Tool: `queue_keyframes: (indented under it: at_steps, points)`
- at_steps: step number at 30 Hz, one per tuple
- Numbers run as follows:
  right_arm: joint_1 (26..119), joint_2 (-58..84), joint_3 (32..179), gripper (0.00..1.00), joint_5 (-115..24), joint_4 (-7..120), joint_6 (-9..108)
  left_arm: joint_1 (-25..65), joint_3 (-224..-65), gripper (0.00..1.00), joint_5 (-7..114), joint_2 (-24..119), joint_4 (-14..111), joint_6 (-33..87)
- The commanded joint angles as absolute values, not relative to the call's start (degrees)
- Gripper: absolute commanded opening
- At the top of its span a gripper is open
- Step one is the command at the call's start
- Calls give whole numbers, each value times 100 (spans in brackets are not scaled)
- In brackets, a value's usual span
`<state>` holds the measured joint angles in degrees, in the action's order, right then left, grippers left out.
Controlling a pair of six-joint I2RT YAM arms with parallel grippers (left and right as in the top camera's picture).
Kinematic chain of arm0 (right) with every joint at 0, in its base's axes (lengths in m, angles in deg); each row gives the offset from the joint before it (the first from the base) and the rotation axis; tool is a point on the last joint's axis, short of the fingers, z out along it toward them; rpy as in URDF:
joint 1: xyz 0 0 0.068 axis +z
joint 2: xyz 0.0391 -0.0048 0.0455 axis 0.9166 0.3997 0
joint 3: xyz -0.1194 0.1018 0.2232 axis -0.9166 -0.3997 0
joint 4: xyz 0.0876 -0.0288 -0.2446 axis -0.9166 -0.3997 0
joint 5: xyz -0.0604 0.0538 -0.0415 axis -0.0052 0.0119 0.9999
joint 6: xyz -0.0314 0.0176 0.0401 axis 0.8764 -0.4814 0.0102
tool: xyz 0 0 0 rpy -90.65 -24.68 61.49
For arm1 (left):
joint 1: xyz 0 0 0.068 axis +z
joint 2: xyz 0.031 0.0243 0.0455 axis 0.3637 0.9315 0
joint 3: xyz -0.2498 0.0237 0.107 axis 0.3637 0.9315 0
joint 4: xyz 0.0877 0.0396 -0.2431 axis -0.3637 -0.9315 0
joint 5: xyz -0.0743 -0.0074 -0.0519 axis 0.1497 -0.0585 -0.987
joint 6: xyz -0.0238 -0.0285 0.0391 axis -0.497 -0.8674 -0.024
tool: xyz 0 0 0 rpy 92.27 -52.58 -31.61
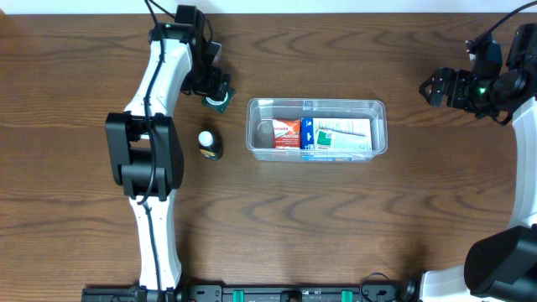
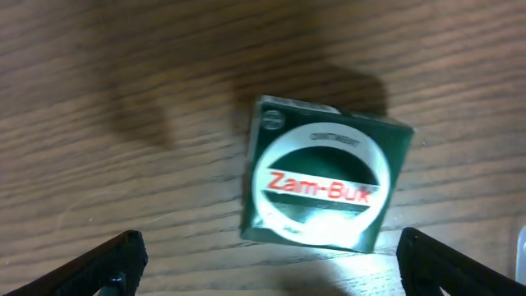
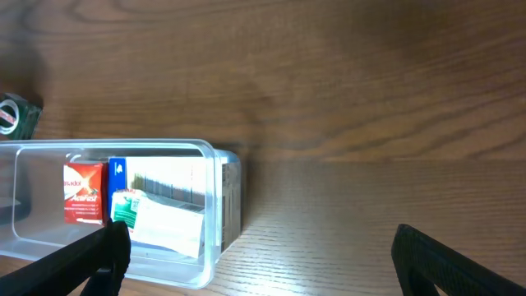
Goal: Pack container
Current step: 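Grasp the green Zam-Buk tin with the left gripper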
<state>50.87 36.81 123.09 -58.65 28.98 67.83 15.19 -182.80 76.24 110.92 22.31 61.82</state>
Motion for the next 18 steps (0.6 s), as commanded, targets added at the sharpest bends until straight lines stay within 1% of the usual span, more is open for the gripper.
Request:
queue_keyframes:
  at_steps: [1,18]
  points:
    - [5069,3616,12377,99,-5887,2893,6748,1347,-18359,98,7639,11258,2196,6521]
    - [5069,3616,12377,99,-5887,2893,6748,1266,-18359,98,7805,11638,2395,6518]
